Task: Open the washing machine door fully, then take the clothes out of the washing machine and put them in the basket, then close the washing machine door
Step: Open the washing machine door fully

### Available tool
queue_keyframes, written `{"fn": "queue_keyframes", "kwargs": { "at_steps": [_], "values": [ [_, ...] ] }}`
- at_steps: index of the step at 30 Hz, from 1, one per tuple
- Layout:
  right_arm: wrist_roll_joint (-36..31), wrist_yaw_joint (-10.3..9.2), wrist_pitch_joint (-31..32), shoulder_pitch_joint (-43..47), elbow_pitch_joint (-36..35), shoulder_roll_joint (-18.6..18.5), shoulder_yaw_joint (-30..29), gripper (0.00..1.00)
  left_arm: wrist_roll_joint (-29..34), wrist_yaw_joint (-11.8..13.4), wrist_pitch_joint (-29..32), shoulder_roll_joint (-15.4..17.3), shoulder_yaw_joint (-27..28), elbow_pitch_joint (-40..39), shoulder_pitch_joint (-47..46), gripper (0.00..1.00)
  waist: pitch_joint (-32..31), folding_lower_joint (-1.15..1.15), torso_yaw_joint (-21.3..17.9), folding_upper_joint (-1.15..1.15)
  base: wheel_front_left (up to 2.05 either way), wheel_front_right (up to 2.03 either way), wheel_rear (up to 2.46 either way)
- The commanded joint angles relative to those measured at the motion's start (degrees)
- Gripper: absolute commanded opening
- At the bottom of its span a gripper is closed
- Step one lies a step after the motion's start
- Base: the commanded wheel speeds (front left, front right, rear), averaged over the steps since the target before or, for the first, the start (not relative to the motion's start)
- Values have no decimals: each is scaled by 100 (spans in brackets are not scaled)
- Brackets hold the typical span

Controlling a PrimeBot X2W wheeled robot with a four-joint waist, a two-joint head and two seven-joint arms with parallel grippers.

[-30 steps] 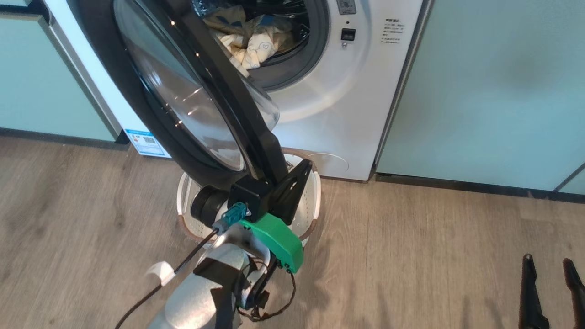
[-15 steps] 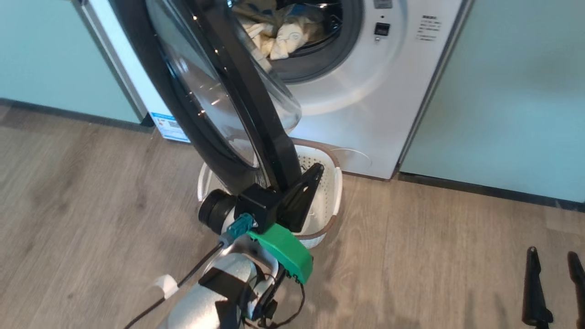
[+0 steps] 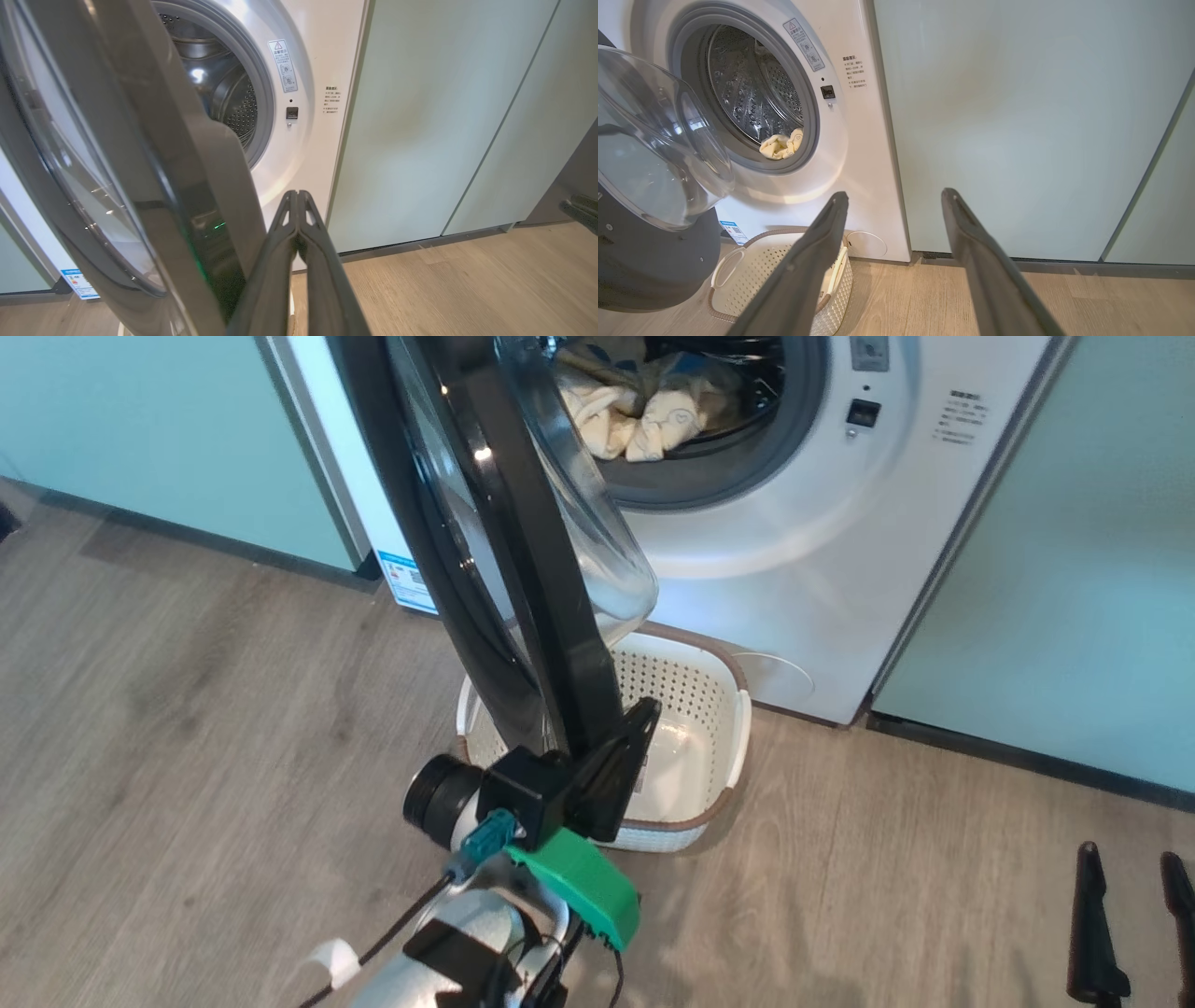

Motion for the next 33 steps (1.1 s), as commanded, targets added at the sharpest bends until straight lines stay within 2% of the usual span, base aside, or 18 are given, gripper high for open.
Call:
{"fn": "queue_keyframes", "kwargs": {
  "at_steps": [1,15,33],
  "values": [
    [-29,-16,-32,-176,-137,-102,128,100,46,114,-45,165,310,-183,-89,0,-44,0,70,0,0,0,0],
    [7,-16,-32,-61,-117,-102,127,100,94,392,10,313,322,-516,286,0,-178,0,579,0,0,0,0],
    [-6,-16,-32,-70,-124,-101,38,100,50,937,-332,548,872,-1007,712,0,-119,0,1043,0,0,0,0]
  ]
}}
